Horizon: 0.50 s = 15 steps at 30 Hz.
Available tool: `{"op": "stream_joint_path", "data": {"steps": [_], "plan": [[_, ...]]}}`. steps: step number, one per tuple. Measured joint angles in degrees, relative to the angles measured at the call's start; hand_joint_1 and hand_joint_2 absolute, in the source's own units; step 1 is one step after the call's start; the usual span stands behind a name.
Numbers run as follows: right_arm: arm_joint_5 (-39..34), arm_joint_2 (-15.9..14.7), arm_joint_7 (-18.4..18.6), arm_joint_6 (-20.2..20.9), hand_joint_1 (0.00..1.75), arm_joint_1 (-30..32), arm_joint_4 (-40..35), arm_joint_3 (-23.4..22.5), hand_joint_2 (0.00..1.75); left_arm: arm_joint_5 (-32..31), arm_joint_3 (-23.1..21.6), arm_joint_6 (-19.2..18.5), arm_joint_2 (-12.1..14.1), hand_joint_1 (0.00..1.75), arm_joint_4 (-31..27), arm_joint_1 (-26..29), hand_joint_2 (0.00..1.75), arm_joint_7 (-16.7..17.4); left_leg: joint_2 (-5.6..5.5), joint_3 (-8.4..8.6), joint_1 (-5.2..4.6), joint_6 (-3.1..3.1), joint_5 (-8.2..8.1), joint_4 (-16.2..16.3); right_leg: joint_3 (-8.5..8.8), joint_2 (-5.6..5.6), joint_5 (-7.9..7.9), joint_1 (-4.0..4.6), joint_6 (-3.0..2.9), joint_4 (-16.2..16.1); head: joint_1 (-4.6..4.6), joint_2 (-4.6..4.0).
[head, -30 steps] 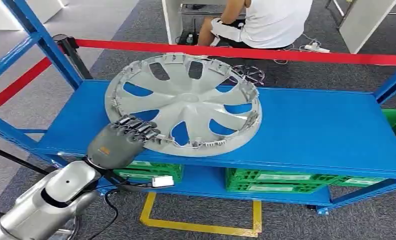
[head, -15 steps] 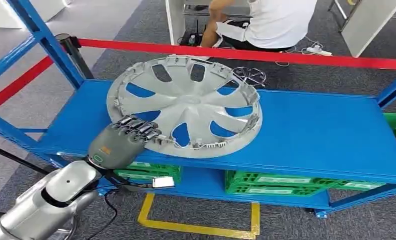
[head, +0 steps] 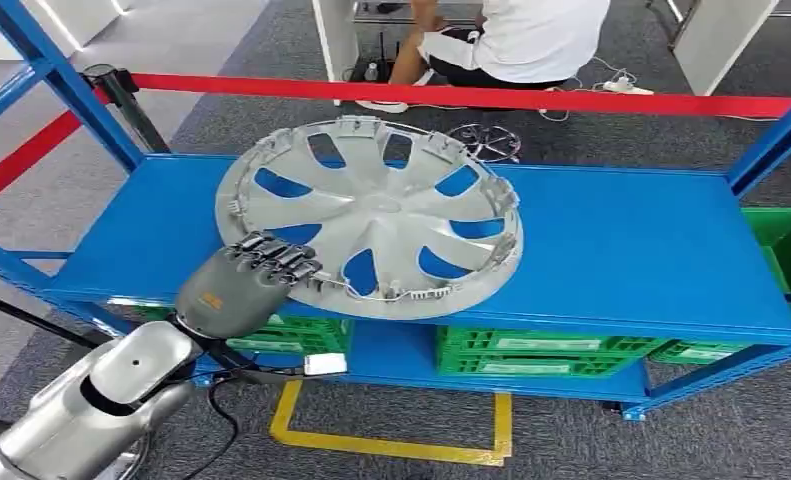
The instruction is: Take the parts from the cabinet and place them on the table.
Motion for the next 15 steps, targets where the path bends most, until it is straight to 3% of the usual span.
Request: {"op": "stream_joint_path", "data": {"steps": [1,2,4,5,6,7,9,10,11,12,13,14,15], "plan": [[0.0,0.0,0.0,0.0,0.0,0.0,0.0,0.0,0.0,0.0,0.0,0.0,0.0,1.75,0.0,-0.2,1.75,0.0,0.14,-0.2,-0.16,-0.39,-0.05,-1.2,-0.34,0.08,0.36,0.37,0.43,0.1,0.06,0.0],[0.0,0.0,0.0,0.0,0.0,0.1,0.0,0.0,0.0,0.0,0.0,0.0,0.0,1.75,0.0,-0.2,1.75,0.0,0.12,-0.56,-0.19,-0.63,0.48,-1.1,-0.36,-0.05,0.91,0.21,0.78,-0.4,0.11,0.0],[0.0,0.0,0.0,0.1,0.0,0.3,0.0,0.0,0.0,0.0,0.0,0.0,0.0,1.75,0.0,-0.2,1.75,0.0,-0.02,-1.19,-0.47,-0.09,1.54,-1.2,-0.2,-0.12,2.35,0.0,1.59,-1.7,0.09,0.0],[0.0,0.0,0.0,0.1,0.0,0.3,0.0,0.0,0.0,0.0,0.0,0.0,0.1,1.75,0.0,-0.2,1.75,0.0,0.08,-1.79,-0.16,0.27,2.69,-1.8,-0.42,-0.03,3.21,0.17,2.0,-2.2,0.04,0.02],[0.0,0.0,0.0,0.1,0.0,0.2,0.0,0.0,0.0,0.0,0.0,-0.1,0.0,1.75,0.0,-0.3,1.75,0.0,0.27,-2.24,0.14,0.51,3.51,-2.0,-1.28,-0.15,1.28,0.07,2.18,-1.5,0.19,0.02],[0.1,0.0,0.0,0.1,0.0,0.3,0.0,0.1,0.0,0.1,0.0,-0.2,0.0,1.75,0.0,-0.3,1.75,0.0,0.29,-2.92,0.21,0.93,4.08,-2.1,-2.1,-0.31,-2.5,0.12,2.35,1.0,0.33,0.0],[0.2,0.0,0.2,0.1,0.0,0.2,0.0,0.1,0.0,0.1,0.0,-0.3,0.0,1.75,0.0,-0.2,1.75,0.0,0.37,-4.17,0.16,1.14,5.25,-2.0,-3.78,-0.39,-8.86,0.09,2.83,9.9,0.31,0.02],[0.3,0.0,0.2,0.0,0.0,0.2,0.0,0.1,0.0,0.1,0.0,-0.5,0.0,1.75,0.0,-0.2,1.75,0.0,0.41,-4.85,0.14,1.14,5.82,-2.0,-4.33,-0.37,-10.52,0.15,2.98,13.8,0.37,0.02],[0.5,0.0,0.2,-0.2,0.0,0.2,0.0,0.1,0.0,0.2,-0.1,-0.8,0.0,1.75,0.0,-0.2,1.75,0.0,0.43,-5.58,0.13,1.08,6.39,-2.0,-3.99,-0.39,-10.63,0.14,3.08,15.9,0.39,0.02],[0.6,0.0,0.2,-0.3,0.0,0.1,0.0,0.2,0.0,0.3,-0.1,-0.9,0.0,1.75,0.0,-0.1,1.75,0.0,0.43,-6.27,0.14,0.98,6.94,-2.0,-2.32,-0.4,-9.36,0.13,3.1,15.2,0.37,0.0],[0.7,0.0,0.2,-0.4,0.0,0.1,-0.1,0.3,0.0,0.3,-0.2,-0.9,0.0,1.75,0.0,0.1,1.75,0.0,0.43,-6.88,0.16,0.85,7.45,-1.9,0.58,-0.44,-7.54,0.1,3.08,12.1,0.39,0.0],[0.8,0.0,0.2,-0.5,0.0,0.1,-0.1,0.4,0.0,0.3,-0.2,-1.0,0.0,1.75,0.0,0.1,1.75,0.0,0.42,-7.44,0.21,0.6,7.91,-1.9,4.47,-0.45,-6.06,0.08,3.04,7.2,0.37,0.02],[0.8,0.0,0.2,-0.6,0.0,-0.1,-0.1,0.5,0.0,0.3,-0.2,-1.0,0.0,1.75,0.0,0.1,1.75,0.0,0.39,-7.77,0.22,0.3,8.33,-1.8,8.29,-0.44,-6.48,0.05,3.06,2.1,0.39,0.0]]}}
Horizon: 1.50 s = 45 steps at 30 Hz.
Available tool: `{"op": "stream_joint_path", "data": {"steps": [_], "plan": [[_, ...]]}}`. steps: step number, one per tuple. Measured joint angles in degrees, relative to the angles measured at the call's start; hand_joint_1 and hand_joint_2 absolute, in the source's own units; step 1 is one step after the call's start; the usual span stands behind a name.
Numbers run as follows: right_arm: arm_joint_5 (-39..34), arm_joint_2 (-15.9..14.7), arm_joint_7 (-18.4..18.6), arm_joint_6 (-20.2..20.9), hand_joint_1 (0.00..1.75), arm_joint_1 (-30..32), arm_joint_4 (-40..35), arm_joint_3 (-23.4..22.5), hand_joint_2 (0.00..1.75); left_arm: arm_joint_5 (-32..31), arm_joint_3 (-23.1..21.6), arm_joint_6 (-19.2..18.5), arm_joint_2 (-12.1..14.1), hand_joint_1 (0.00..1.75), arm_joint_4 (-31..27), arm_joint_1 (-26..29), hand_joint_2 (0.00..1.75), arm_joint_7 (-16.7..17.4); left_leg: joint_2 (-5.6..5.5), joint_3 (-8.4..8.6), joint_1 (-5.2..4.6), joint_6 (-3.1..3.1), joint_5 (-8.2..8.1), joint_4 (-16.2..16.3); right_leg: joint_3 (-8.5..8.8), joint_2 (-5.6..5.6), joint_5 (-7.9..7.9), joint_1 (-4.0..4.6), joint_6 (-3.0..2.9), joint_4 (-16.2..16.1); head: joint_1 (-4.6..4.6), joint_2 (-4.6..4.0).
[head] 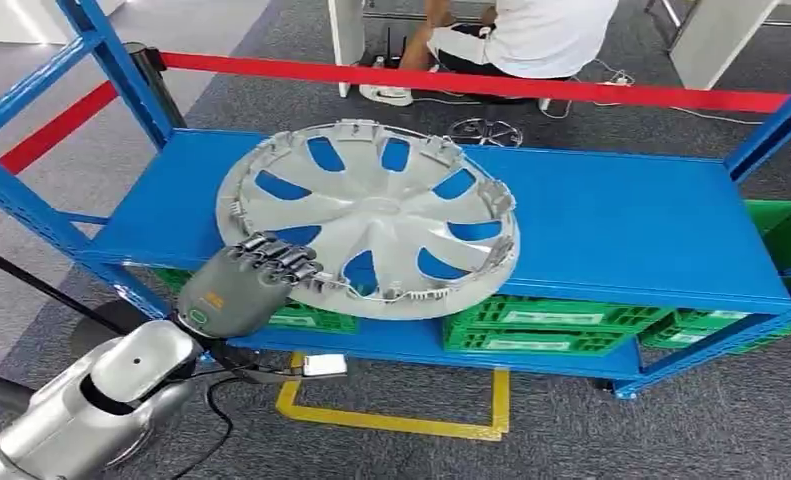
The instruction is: Take the parts from the cabinet and place them on the table.
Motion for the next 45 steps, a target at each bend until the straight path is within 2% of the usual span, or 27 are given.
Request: {"op": "stream_joint_path", "data": {"steps": [1,5,6,7,9,10,11,13,15,16,17,19,21,22,24,25,26,28,30,32,34,36,37,39,41,43,45], "plan": [[0.0,0.0,0.0,0.0,0.0,-0.2,-0.1,0.1,0.0,0.0,0.0,0.0,0.0,1.75,0.0,0.0,1.75,0.1,-0.02,-0.41,-0.33,-0.39,0.4,0.1,3.21,0.11,-2.15,0.22,-0.09,-4.2,0.0,0.02],[0.1,0.0,0.1,-0.1,0.0,-0.1,-0.2,0.2,0.0,0.1,0.0,-0.2,0.2,1.75,-0.1,0.2,1.75,0.2,-0.08,-0.72,-0.21,-1.43,2.14,0.0,1.44,0.26,-0.99,0.34,-2.23,-4.4,-0.19,0.02],[0.1,0.0,0.2,0.0,0.0,-0.2,-0.2,0.2,0.0,0.2,0.0,-0.2,0.3,1.75,-0.1,0.4,1.75,0.2,-0.16,-1.27,-0.11,-1.82,0.88,0.5,1.26,-0.02,-0.35,0.12,-2.87,-4.5,-0.09,0.0],[0.1,0.0,0.3,0.0,0.0,-0.3,-0.2,0.2,0.0,0.3,0.0,-0.2,0.3,1.75,-0.1,0.3,1.75,0.2,-0.1,-1.98,-0.14,-2.17,-2.19,2.3,0.53,0.03,0.18,0.1,-3.36,-4.6,-0.5,0.02],[0.0,0.0,0.4,0.3,0.0,-0.3,-0.2,0.2,0.0,0.5,0.1,-0.3,0.3,1.75,-0.1,0.4,1.75,0.2,-0.06,-4.07,0.01,-2.53,-9.11,10.4,-1.19,-0.06,1.57,0.11,-3.62,-4.5,-0.68,0.0],[-0.1,0.0,0.5,0.5,0.0,-0.2,-0.2,0.2,0.0,0.6,0.1,-0.5,0.3,1.75,-0.1,0.5,1.75,0.2,-0.06,-4.86,0.01,-2.55,-11.24,14.7,-2.09,-0.07,2.25,0.12,-3.63,-4.5,-0.68,0.02],[-0.1,0.0,0.5,0.6,0.0,-0.2,-0.2,0.3,0.0,0.7,0.1,-0.6,0.3,1.75,-0.1,0.6,1.75,0.2,-0.06,-4.97,0.01,-2.54,-11.32,17.4,-2.98,-0.09,2.93,0.13,-3.58,-4.5,-0.66,0.0],[-0.3,0.0,0.6,0.8,0.0,-0.2,-0.2,0.3,0.0,0.7,0.1,-0.7,0.3,1.75,-0.1,0.6,1.75,0.2,-0.07,-2.45,0.0,-2.27,-7.51,16.2,-4.68,-0.07,4.18,0.15,-3.33,-4.4,-0.68,0.0],[-0.3,0.0,0.6,0.8,0.0,-0.2,-0.2,0.3,0.0,0.7,0.1,-0.8,0.3,1.75,-0.1,0.6,1.75,0.2,-0.07,3.84,-0.02,-1.77,-4.98,8.1,-5.89,0.03,5.41,0.15,-3.08,-4.4,-0.7,0.02],[-0.3,0.0,0.6,0.8,0.0,-0.1,-0.2,0.3,0.0,0.7,0.2,-0.8,0.3,1.75,-0.1,0.5,1.75,0.2,-0.08,8.24,-0.06,-1.54,-6.4,2.5,-6.25,0.08,5.92,0.33,-2.77,-4.4,-0.72,0.0],[-0.3,0.0,0.6,0.8,0.0,-0.1,-0.2,0.3,0.0,0.7,0.2,-0.8,0.3,1.75,-0.2,0.5,1.75,0.2,-0.14,10.5,-0.19,-1.39,-7.78,-1.9,-6.56,0.09,6.45,0.46,-2.47,-4.3,-0.63,0.02],[-0.3,0.0,0.6,0.8,0.0,0.0,-0.2,0.3,0.0,0.7,0.2,-0.8,0.4,1.75,-0.1,0.6,1.75,0.2,-0.15,9.36,-0.45,-1.0,-7.31,-1.9,-6.77,0.02,8.02,0.33,-1.76,-5.2,-0.72,0.0],[-0.3,0.0,0.6,0.8,0.0,0.3,-0.2,0.3,0.0,0.7,0.2,-0.8,0.4,1.75,-0.1,0.6,1.75,0.2,0.06,8.55,-0.05,0.0,-5.81,-2.3,-7.28,0.08,8.52,0.08,-1.07,-5.7,-0.68,0.0],[-0.4,0.0,0.6,0.9,0.0,0.5,-0.2,0.3,0.0,0.7,0.2,-0.8,0.4,1.75,-0.1,0.6,1.75,0.2,0.13,7.86,-0.16,0.49,-5.17,-2.3,-8.12,-0.07,5.35,0.13,-0.86,-4.2,-0.44,0.02],[-0.3,0.0,0.7,0.9,0.0,0.4,-0.2,0.4,0.0,0.7,0.2,-0.8,0.4,1.75,-0.1,0.6,1.75,0.2,0.15,6.6,-0.24,0.91,-3.98,-2.2,-9.79,-0.07,-1.77,0.14,-0.46,3.7,-0.26,0.0],[-0.4,0.0,0.7,0.9,0.0,0.3,-0.2,0.4,0.0,0.7,0.2,-0.8,0.4,1.75,-0.1,0.6,1.75,0.2,0.16,5.84,-0.34,0.98,-3.37,-2.2,-10.7,-0.06,-3.91,0.17,-0.34,8.3,-0.26,0.02],[-0.4,0.0,0.7,0.9,0.0,0.3,-0.2,0.4,0.0,0.7,0.2,-0.8,0.4,1.75,-0.1,0.7,1.75,0.2,0.17,5.03,-0.43,0.99,-2.7,-2.1,-11.03,-0.06,-4.55,0.19,-0.29,11.8,-0.26,0.02],[-0.3,0.1,0.7,0.9,0.0,0.2,-0.2,0.4,0.0,0.7,0.2,-0.8,0.4,1.75,-0.1,0.7,1.75,0.2,0.16,3.44,-0.57,0.9,-1.47,-2.0,-8.39,-0.07,-1.1,0.19,-0.44,11.4,-0.26,0.02],[-0.4,0.0,0.7,0.9,0.0,0.1,-0.2,0.4,0.0,0.7,0.2,-0.8,0.4,1.75,-0.1,0.8,1.75,0.2,0.09,2.2,-0.65,0.59,-0.41,-2.0,-1.54,-0.05,1.9,0.26,-0.82,2.8,-0.28,0.0],[-0.4,0.0,0.7,0.8,0.0,-0.2,-0.2,0.4,0.0,0.7,0.3,-0.8,0.5,1.75,-0.1,0.8,1.75,0.2,0.06,1.56,-0.9,0.01,0.35,-1.7,5.13,0.06,-1.62,0.55,-1.11,-7.0,-0.33,0.0],[-0.4,0.0,0.7,0.8,0.0,-0.3,-0.2,0.4,0.0,0.7,0.3,-0.8,0.4,1.75,-0.1,0.8,1.75,0.2,0.14,1.3,-0.75,-0.56,1.44,-1.7,4.32,0.18,-1.3,0.76,-1.63,-6.7,-0.33,0.02],[-0.3,0.1,0.8,0.8,0.0,-0.1,-0.2,0.4,0.0,0.7,0.3,-0.8,0.5,1.75,-0.1,0.8,1.75,0.2,-0.03,0.69,-0.78,-1.26,2.01,-1.6,2.81,-0.02,-0.19,0.42,-2.85,-6.8,-0.35,0.0],[-0.3,0.1,0.7,0.8,0.0,-0.2,-0.2,0.4,0.0,0.7,0.3,-0.8,0.5,1.75,-0.1,0.8,1.75,0.2,-0.07,-0.06,-0.71,-1.73,-0.27,-0.7,2.69,-0.25,0.37,0.39,-3.29,-6.8,-0.46,0.0],[-0.3,0.1,0.8,0.8,0.0,-0.3,-0.2,0.4,0.0,0.7,0.3,-0.8,0.5,1.75,-0.1,0.9,1.75,0.2,-0.05,-2.05,-0.37,-2.46,-8.09,6.8,0.83,-0.28,1.87,0.39,-3.97,-6.8,-0.74,0.0],[-0.3,0.1,0.8,0.8,0.0,-0.3,-0.2,0.4,0.0,0.7,0.3,-0.8,0.5,1.75,-0.1,0.9,1.75,0.2,-0.04,-3.86,-0.21,-2.78,-12.08,15.3,-1.01,-0.31,3.2,0.39,-3.91,-6.7,-0.72,0.02],[-0.3,0.1,0.7,0.8,0.0,-0.3,-0.2,0.4,0.0,0.7,0.3,-0.8,0.5,1.75,-0.1,1.0,1.75,0.2,-0.04,-2.55,-0.06,-2.93,-9.35,16.9,-2.78,-0.33,4.58,0.37,-3.76,-6.7,-0.72,0.02],[-0.3,0.1,0.8,0.8,0.0,-0.3,-0.2,0.4,0.0,0.7,0.3,-0.8,0.5,1.75,-0.1,0.9,1.75,0.2,-0.03,2.65,0.04,-2.79,-4.72,10.3,-4.44,-0.3,5.92,0.32,-3.53,-6.6,-0.72,0.0]]}}
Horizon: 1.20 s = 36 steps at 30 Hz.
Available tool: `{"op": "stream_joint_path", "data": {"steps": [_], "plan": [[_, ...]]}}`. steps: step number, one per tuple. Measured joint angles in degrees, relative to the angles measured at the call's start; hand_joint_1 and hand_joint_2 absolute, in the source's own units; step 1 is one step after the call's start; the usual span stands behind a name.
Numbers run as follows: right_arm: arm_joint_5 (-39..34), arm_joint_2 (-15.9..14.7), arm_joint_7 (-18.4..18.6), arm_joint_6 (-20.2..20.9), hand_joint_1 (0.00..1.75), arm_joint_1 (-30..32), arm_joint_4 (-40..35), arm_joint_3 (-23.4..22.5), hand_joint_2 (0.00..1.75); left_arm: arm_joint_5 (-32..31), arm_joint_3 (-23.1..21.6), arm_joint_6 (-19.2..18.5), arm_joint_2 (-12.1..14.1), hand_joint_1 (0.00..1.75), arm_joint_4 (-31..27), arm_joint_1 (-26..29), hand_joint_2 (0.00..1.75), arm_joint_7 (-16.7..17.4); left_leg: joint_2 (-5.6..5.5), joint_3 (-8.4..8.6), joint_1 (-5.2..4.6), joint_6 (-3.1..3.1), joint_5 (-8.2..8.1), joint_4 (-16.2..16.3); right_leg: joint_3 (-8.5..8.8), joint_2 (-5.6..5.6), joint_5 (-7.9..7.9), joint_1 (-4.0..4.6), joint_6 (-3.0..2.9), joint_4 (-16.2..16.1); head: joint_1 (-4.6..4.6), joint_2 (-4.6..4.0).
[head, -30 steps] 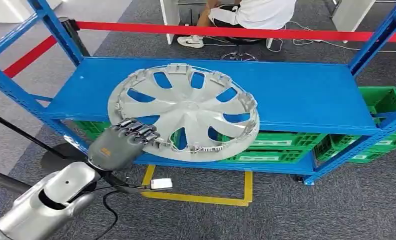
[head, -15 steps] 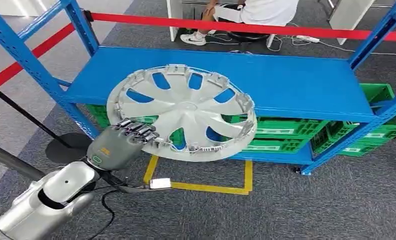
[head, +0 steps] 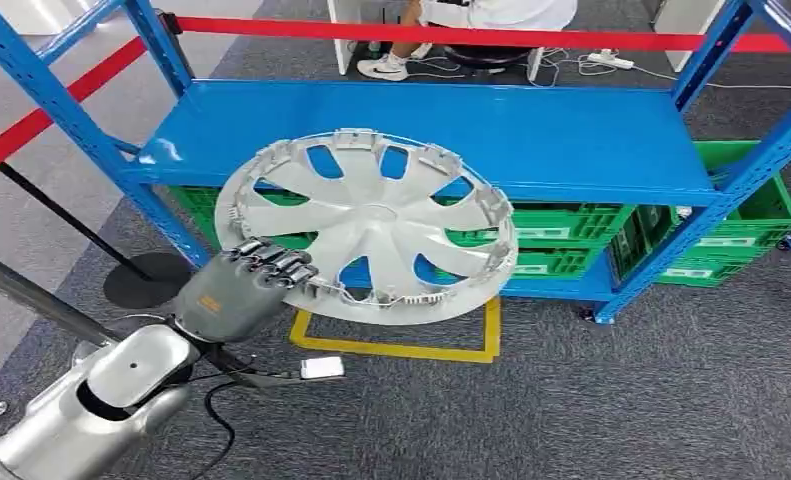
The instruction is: Take the parts from the cabinet and place them on the table.
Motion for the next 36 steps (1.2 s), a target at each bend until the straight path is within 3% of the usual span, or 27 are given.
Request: {"op": "stream_joint_path", "data": {"steps": [1,2,3,6,7,8,10,11,12,13,14,15,16,17,18,21,22,23,25,26,28,30,32,34,36], "plan": [[0.0,0.0,0.0,0.0,0.0,0.0,0.0,0.0,0.0,0.0,0.0,0.0,0.0,1.75,0.0,0.0,1.75,0.0,0.0,3.87,0.05,0.09,0.14,-5.4,-0.51,0.09,0.6,0.0,0.29,0.1,-0.02,0.02],[0.0,0.0,0.0,0.0,0.0,0.1,0.0,0.0,0.0,0.0,0.0,0.0,0.0,1.75,0.0,-0.1,1.75,0.0,-0.01,7.94,-0.06,0.29,-1.38,-10.6,-0.9,0.2,1.01,0.29,0.65,0.2,-0.07,0.0],[0.0,0.0,0.0,0.0,0.0,0.1,0.0,0.0,0.0,0.0,0.0,-0.1,0.0,1.75,0.0,-0.2,1.75,0.3,-0.07,9.66,-0.09,0.95,-2.95,-14.7,-1.27,0.15,1.73,0.31,0.93,0.3,0.06,0.0],[0.0,0.0,0.0,1.6,0.0,0.2,0.0,0.0,0.0,2.1,1.7,-1.2,1.8,1.75,-0.5,1.8,1.75,4.5,0.17,7.64,-0.27,2.02,-1.37,-14.1,-1.93,0.46,4.28,0.06,1.83,-0.9,0.09,0.0],[0.0,0.0,0.2,2.1,0.0,0.4,0.0,0.1,0.0,4.2,3.0,-0.5,2.9,1.75,-0.6,2.4,1.75,3.7,0.39,7.19,-0.02,2.51,-0.62,-14.3,-2.72,0.56,4.08,0.06,2.07,-0.8,-0.09,0.0],[0.0,0.0,0.3,2.5,0.0,0.6,0.0,0.2,0.0,6.2,4.2,0.4,4.0,1.75,-0.6,3.1,1.75,2.3,0.45,6.31,-0.05,2.92,0.05,-14.2,-3.67,0.28,0.63,0.07,2.33,0.9,0.15,0.02],[0.0,0.0,1.0,2.8,0.0,0.6,-0.3,0.3,0.0,10.2,9.4,3.2,6.9,1.75,-0.5,6.2,1.75,-3.4,0.78,4.95,-0.18,3.15,1.23,-14.2,-5.91,0.23,-7.21,0.05,2.52,10.1,0.5,0.0],[0.0,0.0,1.1,3.0,0.0,0.5,-0.4,0.3,0.0,10.6,11.8,3.4,7.7,1.75,-0.5,7.3,1.75,-5.4,0.86,4.15,-0.25,3.2,1.85,-14.1,-6.64,0.2,-9.13,0.05,2.54,14.9,0.37,0.0],[0.0,0.0,1.2,3.1,0.0,0.6,-0.5,0.3,0.0,10.5,13.6,3.4,8.2,1.75,-0.4,7.8,1.75,-6.3,0.85,3.23,-0.28,3.27,2.51,-13.9,-6.59,0.2,-9.04,0.04,2.56,17.9,0.46,0.02],[0.0,0.0,1.2,3.1,0.0,0.5,-0.5,0.3,0.0,10.0,14.7,3.3,8.4,1.75,-0.4,8.1,1.75,-6.5,0.76,2.37,-0.33,3.25,3.05,-13.8,-5.57,0.21,-7.55,0.05,2.48,18.2,0.46,0.02],[0.0,0.0,1.2,3.1,0.0,0.4,-0.6,0.3,0.0,9.7,15.4,3.1,8.6,1.75,-0.4,8.6,1.75,-6.5,0.62,1.57,-0.34,3.14,3.58,-13.7,-3.47,0.22,-5.49,0.07,2.34,16.6,0.55,0.02],[0.0,0.0,1.2,3.1,0.0,0.1,-0.7,0.3,0.0,9.4,16.1,3.0,8.8,1.75,-0.4,9.1,1.75,-6.5,0.52,0.77,-0.34,2.95,4.1,-13.5,-0.23,0.22,-3.77,0.07,2.15,12.7,0.5,0.02],[0.0,0.0,1.2,3.1,0.0,-0.2,-0.8,0.4,0.0,9.3,16.7,3.0,8.9,1.75,-0.5,9.4,1.75,-6.5,0.4,0.14,-0.34,2.7,4.55,-13.2,3.86,0.24,-3.39,0.07,1.92,7.3,0.5,0.02],[0.0,0.0,1.2,3.1,0.0,-0.5,-0.8,0.4,0.0,9.2,17.3,3.0,9.0,1.75,-0.5,9.6,1.75,-6.5,0.37,-0.52,-0.48,2.32,4.92,-13.0,7.07,0.33,-6.17,0.16,1.77,2.0,0.57,0.0],[0.0,0.0,1.2,3.0,0.0,-0.6,-0.9,0.4,0.0,9.2,17.8,3.0,9.3,1.75,-0.5,9.7,1.75,-6.5,0.36,-0.83,-0.55,2.05,5.32,-12.8,9.08,0.49,-7.09,0.43,1.47,-1.4,0.37,0.02],[0.0,0.0,1.3,3.1,0.0,-0.6,-0.9,0.4,0.0,9.1,18.6,2.9,9.5,1.75,-0.5,10.0,1.75,-6.5,0.3,-1.54,-0.32,1.19,6.94,-12.9,7.5,0.51,-5.91,0.66,0.85,-0.5,0.41,0.02],[0.0,0.1,1.3,3.2,0.0,-0.6,-0.9,0.5,0.0,9.1,18.8,2.9,9.7,1.75,-0.5,10.3,1.75,-6.5,0.1,-2.19,-0.16,0.87,6.16,-12.7,7.36,0.32,-5.2,0.11,0.18,-0.8,0.59,0.02],[0.0,0.1,1.3,3.2,0.0,-0.6,-0.9,0.5,0.0,9.0,19.2,2.8,9.9,1.75,-0.5,10.5,1.75,-6.4,0.06,-2.93,-0.23,0.46,3.46,-11.1,6.51,0.33,-4.73,0.19,-0.35,-0.9,0.09,0.02],[0.0,0.1,1.3,3.2,0.0,-0.6,-0.9,0.5,0.0,9.0,20.0,2.8,10.2,1.75,-0.5,10.9,1.75,-6.4,0.06,-5.28,0.01,-0.01,-3.31,-2.7,5.16,0.26,-3.68,0.26,-0.97,-0.7,-0.09,0.02],[0.0,0.1,1.4,3.3,0.0,-0.6,-1.0,0.5,0.0,9.0,20.4,2.8,10.3,1.75,-0.5,11.2,1.75,-6.4,0.06,-6.45,0.04,-0.2,-5.49,1.8,4.5,0.26,-3.17,0.3,-0.93,-0.6,-0.13,0.0],[0.0,0.1,1.5,3.3,0.0,-0.5,-1.0,0.5,0.0,9.0,20.7,2.8,10.4,1.75,-0.5,11.5,1.75,-6.4,0.06,-7.0,0.05,-0.32,-6.12,5.5,3.64,0.27,-2.59,0.31,-0.84,-0.5,-0.09,0.0],[0.0,0.1,1.7,3.3,0.0,-0.5,-1.0,0.5,0.0,9.2,21.4,2.8,10.5,1.75,-0.5,11.7,1.75,-6.4,0.06,-4.93,0.09,-0.35,-3.06,4.3,2.38,0.24,-1.89,0.3,-0.66,-0.1,-0.11,0.02],[0.0,0.1,1.8,3.2,0.0,-0.6,-1.0,0.5,0.0,9.2,21.8,2.8,10.6,1.75,-0.5,11.8,1.75,-6.4,0.07,0.87,0.18,-0.26,0.67,-4.2,1.04,0.25,-1.18,0.2,-0.39,0.5,-0.11,0.0],[0.1,0.1,1.8,2.9,0.0,-0.6,-1.0,0.5,0.0,9.2,22.2,2.9,10.6,1.75,-0.5,11.8,1.75,-6.4,-0.07,6.02,0.01,0.19,-0.39,-12.8,-0.11,0.24,-0.55,0.57,0.17,1.1,-0.13,0.0],[0.2,0.1,1.8,2.7,0.0,-0.5,-1.0,0.5,0.0,9.1,22.4,2.8,10.6,1.75,-0.6,12.0,1.75,-6.4,-0.04,5.27,-0.16,1.01,-0.14,-12.9,-0.57,0.35,0.97,0.49,0.77,0.5,-0.13,0.0]]}}
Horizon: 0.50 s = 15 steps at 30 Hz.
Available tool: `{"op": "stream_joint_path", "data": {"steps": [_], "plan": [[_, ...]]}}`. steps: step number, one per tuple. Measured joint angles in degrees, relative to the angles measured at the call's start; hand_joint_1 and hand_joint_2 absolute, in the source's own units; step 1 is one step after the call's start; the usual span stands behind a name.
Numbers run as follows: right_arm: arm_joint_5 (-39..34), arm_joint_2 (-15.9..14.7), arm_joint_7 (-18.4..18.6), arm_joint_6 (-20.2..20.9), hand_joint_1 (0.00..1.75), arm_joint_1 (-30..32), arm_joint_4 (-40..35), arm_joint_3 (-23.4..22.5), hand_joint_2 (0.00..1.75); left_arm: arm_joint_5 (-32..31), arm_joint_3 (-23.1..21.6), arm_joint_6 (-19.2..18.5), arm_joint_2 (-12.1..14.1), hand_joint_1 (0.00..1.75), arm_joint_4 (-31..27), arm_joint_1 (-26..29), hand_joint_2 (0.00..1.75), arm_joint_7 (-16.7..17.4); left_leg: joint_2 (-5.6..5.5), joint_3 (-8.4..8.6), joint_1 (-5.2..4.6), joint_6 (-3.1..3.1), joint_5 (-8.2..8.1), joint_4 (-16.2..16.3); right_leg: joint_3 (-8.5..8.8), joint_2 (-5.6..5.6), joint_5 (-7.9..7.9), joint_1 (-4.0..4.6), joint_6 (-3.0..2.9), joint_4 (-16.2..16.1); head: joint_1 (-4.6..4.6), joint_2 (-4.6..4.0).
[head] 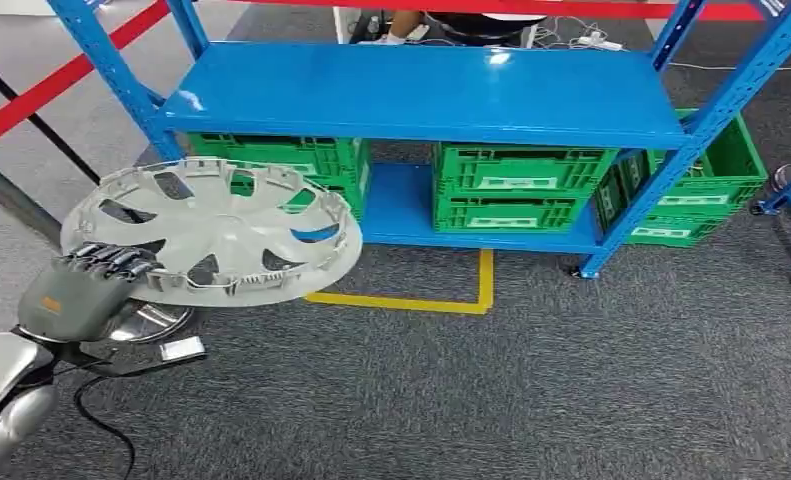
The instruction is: Take the parts from the cabinet and place them on the table.
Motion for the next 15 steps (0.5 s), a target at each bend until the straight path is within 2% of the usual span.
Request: {"op": "stream_joint_path", "data": {"steps": [1,2,3,4,5,6,7,8,9,10,11,12,13,14,15], "plan": [[0.0,0.0,0.0,0.0,0.0,0.1,0.0,0.0,0.0,-0.2,0.0,0.0,0.0,1.75,0.0,0.1,1.75,0.0,0.04,-0.48,-0.08,0.42,0.38,0.0,-0.18,0.06,0.61,-0.02,0.4,-0.3,0.06,0.0],[0.1,0.0,0.0,0.0,0.0,0.3,0.0,0.1,0.0,-0.4,0.0,-0.1,-0.1,1.75,0.0,0.1,1.75,0.0,0.28,-1.02,0.45,0.94,1.16,-0.4,-0.69,0.3,0.59,0.07,0.85,-0.2,0.04,0.0],[0.2,0.0,0.0,0.0,0.0,0.5,0.0,0.1,0.0,-0.6,0.0,-0.1,-0.2,1.75,0.0,0.1,1.75,0.0,0.4,-1.42,0.46,1.28,1.63,-0.3,-1.31,0.11,-1.7,-0.01,1.14,0.8,0.15,0.0],[0.2,0.0,0.0,0.0,0.0,0.6,0.0,0.2,0.0,-1.0,0.1,0.0,-0.1,1.75,0.0,0.2,1.75,0.0,0.42,-1.96,0.46,1.77,2.12,-0.3,-2.15,0.02,-5.59,-0.06,1.3,4.0,0.48,0.02],[0.3,0.0,0.0,0.0,0.0,0.5,0.0,0.2,0.0,-1.7,0.1,0.1,-0.1,1.75,0.0,0.2,1.75,0.2,0.44,-2.54,0.42,1.84,2.6,-0.2,-2.94,0.01,-9.31,-0.13,1.48,8.4,0.55,0.0],[0.4,0.0,0.0,0.0,0.0,0.4,0.0,0.2,0.0,-2.6,0.1,0.3,0.2,1.75,0.0,0.1,1.75,0.6,0.45,-3.21,0.36,1.84,3.23,-0.1,-3.68,0.0,-12.05,-0.12,1.54,13.0,0.5,0.02],[0.4,0.0,0.0,0.0,0.0,0.3,0.0,0.2,0.0,-2.9,0.2,0.4,0.5,1.75,0.0,0.1,1.75,0.7,0.49,-3.96,0.33,1.82,3.74,0.0,-4.04,0.0,-13.01,-0.1,1.57,16.5,0.55,0.0],[0.4,0.0,0.0,0.1,0.0,0.2,0.0,0.2,0.0,-2.9,0.5,0.4,1.1,1.75,0.0,0.0,1.75,0.8,0.53,-4.76,0.31,1.78,4.25,0.3,-3.65,0.0,-12.08,-0.1,1.59,18.1,0.52,0.0],[0.4,0.0,0.0,0.2,0.0,0.1,0.0,0.2,0.0,-2.8,0.8,0.4,1.5,1.75,0.0,-0.1,1.75,0.8,0.56,-5.69,0.29,1.7,4.72,0.5,-2.15,-0.01,-9.84,-0.11,1.51,17.5,0.55,0.0],[0.4,0.0,0.0,0.2,0.0,0.1,0.0,0.2,0.0,-2.8,1.1,0.4,1.9,1.75,0.0,-0.4,1.75,0.8,0.55,-6.56,0.29,1.61,5.28,0.8,0.33,0.0,-7.36,-0.11,1.39,15.0,0.52,0.0],[0.4,0.0,0.0,0.2,0.0,0.1,0.0,0.2,0.0,-2.8,1.4,0.4,2.2,1.75,0.0,-0.5,1.75,0.8,0.48,-7.36,0.29,1.42,5.81,1.0,3.8,0.01,-5.9,-0.11,1.32,10.7,0.55,0.0],[0.4,0.0,0.0,0.2,0.0,-0.1,-0.1,0.2,0.0,-2.8,1.6,0.4,2.5,1.75,-0.1,-0.5,1.75,0.8,0.43,-7.91,0.3,1.15,6.3,1.2,7.35,0.06,-7.09,-0.12,1.24,5.5,0.52,0.02],[0.5,0.0,0.0,0.2,0.0,-0.3,-0.1,0.2,0.0,-2.8,2.0,0.3,3.3,1.75,-0.4,-0.6,1.75,0.8,0.41,-8.35,0.09,0.75,6.74,1.4,11.0,0.14,-9.55,0.14,1.25,0.2,0.52,0.0],[0.5,0.0,0.0,0.2,0.0,-0.4,-0.1,0.2,0.0,-2.7,2.4,0.2,3.7,1.75,-0.6,-0.8,1.75,0.6,0.41,-8.35,0.14,0.53,7.56,1.2,11.1,0.26,-9.7,0.23,0.7,-0.5,0.33,0.02],[0.5,0.0,0.0,0.2,0.0,-0.3,-0.1,0.2,0.0,-2.7,2.6,0.0,4.0,1.75,-0.7,-1.1,1.75,0.5,0.41,-8.37,0.26,0.39,8.25,0.9,9.89,0.4,-8.95,0.32,0.72,-0.3,0.53,0.0]]}}
